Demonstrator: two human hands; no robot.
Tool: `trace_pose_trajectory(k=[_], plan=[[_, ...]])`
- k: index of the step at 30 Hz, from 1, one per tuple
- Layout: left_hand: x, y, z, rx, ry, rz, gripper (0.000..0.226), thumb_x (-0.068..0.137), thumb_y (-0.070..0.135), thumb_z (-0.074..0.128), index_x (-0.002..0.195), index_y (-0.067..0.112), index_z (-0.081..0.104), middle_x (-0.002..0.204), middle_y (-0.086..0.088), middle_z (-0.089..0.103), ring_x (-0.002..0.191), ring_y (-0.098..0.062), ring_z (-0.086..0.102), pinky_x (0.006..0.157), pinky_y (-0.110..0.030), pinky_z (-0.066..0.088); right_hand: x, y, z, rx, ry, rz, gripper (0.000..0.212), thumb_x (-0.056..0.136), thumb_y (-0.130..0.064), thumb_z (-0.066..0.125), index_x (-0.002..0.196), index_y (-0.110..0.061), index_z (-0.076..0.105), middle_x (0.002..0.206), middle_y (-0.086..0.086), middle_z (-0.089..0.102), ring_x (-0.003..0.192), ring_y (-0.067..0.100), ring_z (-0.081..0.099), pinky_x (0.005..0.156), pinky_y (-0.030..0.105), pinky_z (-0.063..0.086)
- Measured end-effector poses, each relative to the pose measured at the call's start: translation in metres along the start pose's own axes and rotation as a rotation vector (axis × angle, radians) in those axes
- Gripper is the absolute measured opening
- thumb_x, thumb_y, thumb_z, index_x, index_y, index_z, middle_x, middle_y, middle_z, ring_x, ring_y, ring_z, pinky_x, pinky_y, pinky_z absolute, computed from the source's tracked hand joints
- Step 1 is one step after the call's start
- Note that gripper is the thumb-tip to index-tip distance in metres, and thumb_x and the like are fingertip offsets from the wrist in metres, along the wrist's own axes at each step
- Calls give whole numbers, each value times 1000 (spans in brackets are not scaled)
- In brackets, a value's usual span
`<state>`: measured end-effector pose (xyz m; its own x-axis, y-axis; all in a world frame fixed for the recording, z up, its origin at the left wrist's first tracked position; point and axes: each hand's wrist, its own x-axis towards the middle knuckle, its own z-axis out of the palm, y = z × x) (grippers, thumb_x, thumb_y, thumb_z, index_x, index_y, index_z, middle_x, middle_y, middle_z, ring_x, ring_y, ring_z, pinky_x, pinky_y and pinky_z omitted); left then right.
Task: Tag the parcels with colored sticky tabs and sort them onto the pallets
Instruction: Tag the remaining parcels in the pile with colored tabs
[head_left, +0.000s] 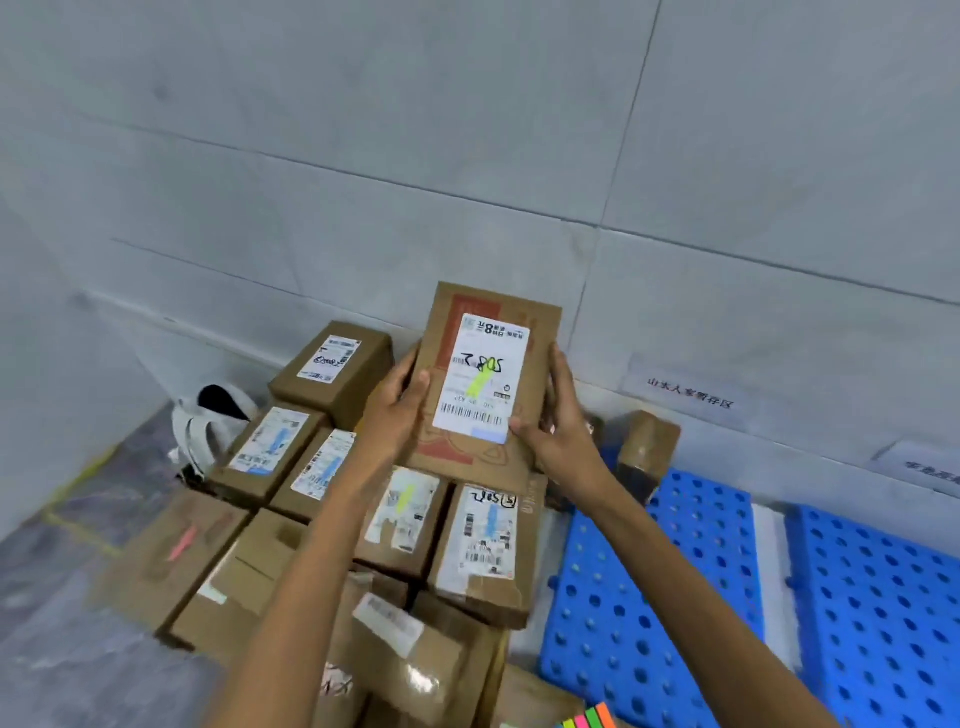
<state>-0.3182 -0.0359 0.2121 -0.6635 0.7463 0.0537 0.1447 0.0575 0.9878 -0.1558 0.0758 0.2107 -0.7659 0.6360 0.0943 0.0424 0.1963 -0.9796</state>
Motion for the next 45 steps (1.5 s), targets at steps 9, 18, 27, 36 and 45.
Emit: trace_pose_trajectory(k=[9, 18, 27, 36, 45], plan=[[174, -91, -125, 315, 83, -37, 39, 98, 22, 44, 137, 16, 46, 129, -4, 44, 119, -17, 48, 102, -29, 38, 189, 64, 137, -40, 65, 196, 80, 86, 0, 56, 148, -29, 17, 157, -4, 15, 144, 13, 13, 118, 43, 19], [227, -171, -130, 413, -178, -222, 47, 98, 11, 43, 144, 15, 33, 138, -1, 43, 126, -13, 40, 98, -16, 29, 224, 132, 168, -260, 11, 443, 77, 91, 2, 49, 149, -28, 9, 157, 0, -11, 145, 16, -4, 111, 22, 9], [265, -230, -211, 1007, 272, -256, 52, 87, 22, 61, 133, 6, 42, 138, -19, 43, 132, -36, 33, 110, -54, 19, 275, 124, 240, -233, -117, 403, 42, 90, 1, 42, 122, -22, 53, 117, 0, 50, 97, 6, 53, 80, 12, 45], [253, -247, -232, 604, 288, -355, 65, 79, 45, 68, 131, 13, 45, 124, -17, 55, 113, -34, 52, 92, -43, 44, 324, 130, 293, -69, -181, 558, 56, 90, -8, 53, 140, -27, 36, 143, 5, 35, 123, 22, 47, 89, 24, 46], [214, -101, -217, 659, 342, -39, 58, 88, 51, 52, 140, 38, 33, 111, -9, 47, 110, -27, 48, 94, -45, 45, 271, 43, 223, 37, 17, 81, 42, 92, -3, 52, 123, -31, 52, 139, -1, 28, 131, 14, 31, 87, 7, 46]])
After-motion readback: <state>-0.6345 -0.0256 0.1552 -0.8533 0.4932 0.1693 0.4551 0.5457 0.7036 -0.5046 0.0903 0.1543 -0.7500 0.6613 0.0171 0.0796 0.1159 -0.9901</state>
